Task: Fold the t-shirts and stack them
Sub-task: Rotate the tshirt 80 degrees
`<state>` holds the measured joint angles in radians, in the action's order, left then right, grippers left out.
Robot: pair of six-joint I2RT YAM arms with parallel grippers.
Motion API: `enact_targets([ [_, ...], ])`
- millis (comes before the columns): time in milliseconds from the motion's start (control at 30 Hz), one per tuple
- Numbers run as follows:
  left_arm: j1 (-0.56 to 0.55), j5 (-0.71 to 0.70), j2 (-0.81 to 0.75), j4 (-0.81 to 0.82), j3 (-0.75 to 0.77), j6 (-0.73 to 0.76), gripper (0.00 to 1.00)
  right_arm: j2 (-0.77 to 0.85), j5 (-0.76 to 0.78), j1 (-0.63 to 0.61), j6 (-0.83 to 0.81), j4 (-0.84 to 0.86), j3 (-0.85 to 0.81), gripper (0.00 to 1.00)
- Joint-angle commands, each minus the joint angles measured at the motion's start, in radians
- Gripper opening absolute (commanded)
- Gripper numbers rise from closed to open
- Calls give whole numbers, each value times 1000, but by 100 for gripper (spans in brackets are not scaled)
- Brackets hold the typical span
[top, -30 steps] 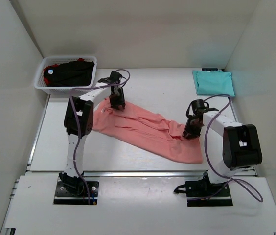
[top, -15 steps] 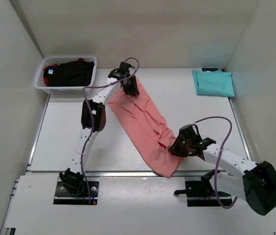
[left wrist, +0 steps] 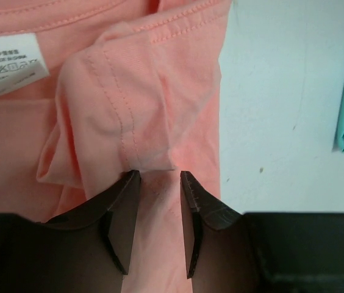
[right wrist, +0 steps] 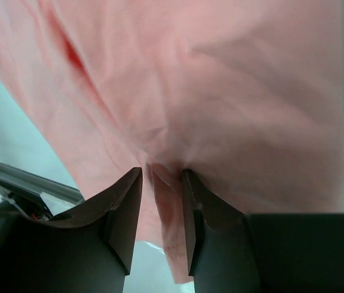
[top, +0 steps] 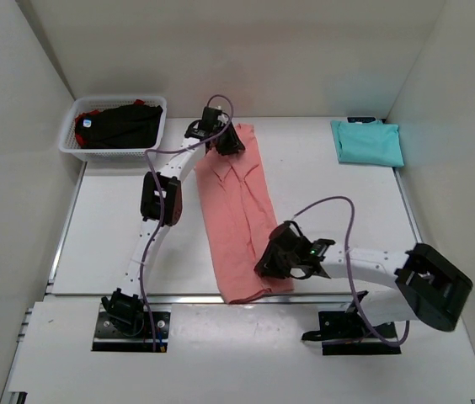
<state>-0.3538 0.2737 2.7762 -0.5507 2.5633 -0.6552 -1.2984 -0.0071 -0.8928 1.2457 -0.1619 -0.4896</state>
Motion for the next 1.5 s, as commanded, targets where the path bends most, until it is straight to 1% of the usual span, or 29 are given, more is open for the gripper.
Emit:
enact_targets([
  [0,39,-10,11,133,15,-56,44,-143,44,-98,-50,-142,-85,31],
  [67,50,25,8,225,23,-96,44,-185,77,-135,-119,-186,-199,33],
  [100,55,35,11,238,44,-104,44,-197,88,-167,-143,-211,-220,33],
  [167,59,73,-29,303,70,-119,46,-208,102,-179,-195,-255,-277,33],
  [200,70,71,-44,323,57,-118,46,-202,114,-189,-215,-275,-294,34],
  [233,72,111,-88,360,42,-148,46,-190,113,-187,-241,-284,-309,35],
  [300,82,188,-167,379,-20,-169,46,-165,149,-186,-301,-324,-331,39],
  [333,85,240,-208,358,-29,-167,44,-145,160,-189,-363,-333,-354,43],
  [367,84,274,-248,280,-38,-126,37,-136,183,-183,-435,-368,-397,47],
  [400,81,283,-268,215,-43,-95,34,-131,212,-175,-472,-414,-421,49],
  [433,81,279,-318,87,-55,-30,29,-125,232,-147,-545,-462,-473,49],
  [467,67,256,-381,-36,-105,45,27,-121,249,-123,-593,-513,-519,50],
  [500,61,227,-464,-131,-141,99,27,-108,259,-103,-647,-528,-541,52],
  [533,47,220,-513,-161,-266,123,29,-93,245,-51,-672,-527,-549,53],
  [567,27,196,-638,-181,-350,158,36,-70,245,-5,-696,-547,-569,54],
  [600,10,167,-776,-148,-546,173,37,-62,228,49,-735,-550,-570,54],
  [633,0,151,-853,-121,-757,167,37,-50,188,83,-747,-562,-570,53],
  [667,-23,130,-1001,-56,-969,151,38,-30,167,131,-758,-565,-566,51],
  [700,-45,121,-1143,7,-1065,128,46,-27,109,162,-765,-564,-552,50],
  [733,-72,107,-1267,47,-1238,112,59,-22,64,205,-758,-582,-540,50],
  [767,-94,88,-1317,57,-1376,103,65,-19,44,230,-752,-603,-523,51],
  [800,-135,53,-1402,64,-1429,92,68,-19,36,227,-762,-605,-520,51],
  [833,-155,24,-1435,57,-1521,86,68,-19,13,236,-763,-611,-503,51],
  [900,-204,33,-1535,54,-1674,25,67,-21,-46,232,-740,-576,-471,52],
  [1000,-287,-13,-1612,64,-1822,-64,68,-27,-122,218,-703,-561,-419,52],
  [1100,-364,-27,-1644,103,-1916,-139,68,-36,-186,206,-661,-524,-368,54],
  [1233,-425,-62,-1638,51,-1959,-178,67,-45,-238,175,-637,-499,-307,55],
  [1367,-445,-83,-1664,14,-1991,-218,67,-39,-283,150,-606,-456,-248,54],
  [1467,-465,-91,-1649,-14,-1999,-225,66,-38,-313,149,-591,-423,-210,54],
])
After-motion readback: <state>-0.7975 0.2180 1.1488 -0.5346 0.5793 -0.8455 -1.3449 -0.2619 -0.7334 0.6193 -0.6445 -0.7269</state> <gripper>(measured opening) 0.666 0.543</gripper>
